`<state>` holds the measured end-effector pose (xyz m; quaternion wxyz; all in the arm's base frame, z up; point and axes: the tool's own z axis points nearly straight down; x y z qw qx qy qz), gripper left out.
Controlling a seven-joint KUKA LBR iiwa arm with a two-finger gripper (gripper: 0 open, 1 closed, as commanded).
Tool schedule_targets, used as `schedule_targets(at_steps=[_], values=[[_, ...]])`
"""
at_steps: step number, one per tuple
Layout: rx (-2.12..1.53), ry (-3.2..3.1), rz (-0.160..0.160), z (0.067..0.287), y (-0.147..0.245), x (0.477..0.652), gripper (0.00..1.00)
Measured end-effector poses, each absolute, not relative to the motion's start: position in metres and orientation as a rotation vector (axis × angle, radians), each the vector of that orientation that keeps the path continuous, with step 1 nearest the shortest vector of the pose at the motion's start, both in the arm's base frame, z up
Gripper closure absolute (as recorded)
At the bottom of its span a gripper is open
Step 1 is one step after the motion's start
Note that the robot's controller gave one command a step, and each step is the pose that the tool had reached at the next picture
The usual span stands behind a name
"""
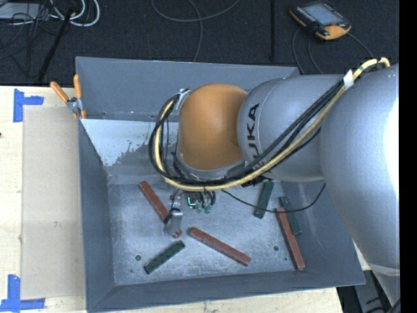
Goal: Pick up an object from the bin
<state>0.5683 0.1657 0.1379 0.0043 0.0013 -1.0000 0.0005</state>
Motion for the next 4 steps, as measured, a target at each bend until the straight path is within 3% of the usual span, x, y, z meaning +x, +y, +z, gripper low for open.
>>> schedule_targets(at_steps=[2,3,4], values=[[0.015,-3.142,-0.001,0.141,0.163,0.570,0.00],[0.405,-3.117,0.000,0.100,0.147,0.581,0.00],[0.592,-3.086,-0.002,0.071,0.113,0.582,1.00]])
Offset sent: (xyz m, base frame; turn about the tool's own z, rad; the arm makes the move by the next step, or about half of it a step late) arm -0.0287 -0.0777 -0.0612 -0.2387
